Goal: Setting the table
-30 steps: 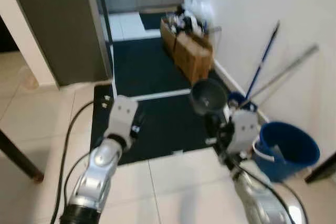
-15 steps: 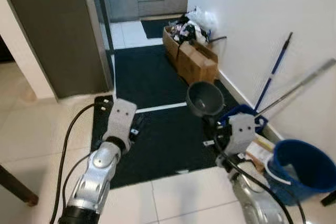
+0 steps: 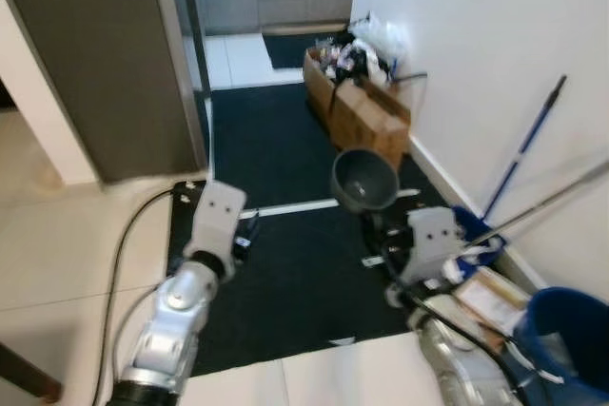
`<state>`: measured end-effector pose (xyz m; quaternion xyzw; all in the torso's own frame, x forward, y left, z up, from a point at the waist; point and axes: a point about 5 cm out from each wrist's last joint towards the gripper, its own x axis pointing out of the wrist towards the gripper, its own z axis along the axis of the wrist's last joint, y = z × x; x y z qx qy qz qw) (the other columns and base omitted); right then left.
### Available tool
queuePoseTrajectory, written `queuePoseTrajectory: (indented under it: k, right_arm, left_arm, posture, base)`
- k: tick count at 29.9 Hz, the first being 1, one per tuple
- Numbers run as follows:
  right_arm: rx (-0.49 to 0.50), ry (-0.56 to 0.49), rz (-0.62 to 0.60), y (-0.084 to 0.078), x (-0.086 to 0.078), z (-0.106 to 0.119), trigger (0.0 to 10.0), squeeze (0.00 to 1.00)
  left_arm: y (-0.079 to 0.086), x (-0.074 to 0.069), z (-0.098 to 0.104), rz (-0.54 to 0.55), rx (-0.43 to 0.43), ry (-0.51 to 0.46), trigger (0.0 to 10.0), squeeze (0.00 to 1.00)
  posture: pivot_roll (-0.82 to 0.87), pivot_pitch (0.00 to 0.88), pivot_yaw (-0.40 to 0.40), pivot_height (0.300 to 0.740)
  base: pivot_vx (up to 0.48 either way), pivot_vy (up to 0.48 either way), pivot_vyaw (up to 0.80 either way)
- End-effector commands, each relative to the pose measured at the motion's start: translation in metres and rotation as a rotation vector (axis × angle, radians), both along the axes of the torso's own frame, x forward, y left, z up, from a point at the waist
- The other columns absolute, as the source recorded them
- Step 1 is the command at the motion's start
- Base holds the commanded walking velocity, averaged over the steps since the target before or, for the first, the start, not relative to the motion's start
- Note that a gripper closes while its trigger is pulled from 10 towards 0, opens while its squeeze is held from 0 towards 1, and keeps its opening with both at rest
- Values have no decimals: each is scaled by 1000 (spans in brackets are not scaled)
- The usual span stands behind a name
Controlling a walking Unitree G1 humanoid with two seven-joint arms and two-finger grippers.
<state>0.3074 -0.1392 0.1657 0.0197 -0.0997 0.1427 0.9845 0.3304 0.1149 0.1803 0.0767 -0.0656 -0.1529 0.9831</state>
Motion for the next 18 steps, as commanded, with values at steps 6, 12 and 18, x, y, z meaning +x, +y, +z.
queuePoseTrajectory:
  k: [6,12,18]
  right_arm:
    - [6,10,22,7,-2,-3,10000,0]
    - [8,12,31,10,-3,-3,10000,0]
    - [13,13,36,12,-3,-3,10000,0]
  left_arm:
    - [3,-6,-10,-18,-23,59,10000,0]
    - [1,-10,-12,-34,-49,82,10000,0]
    - [5,-12,-12,-23,-46,87,10000,0]
  posture:
    - [76,89,80,740]
    - [77,92,80,740]
    - [84,93,80,740]
  base:
    - [0,0,794]
    - [0,0,794]
    - [0,0,794]
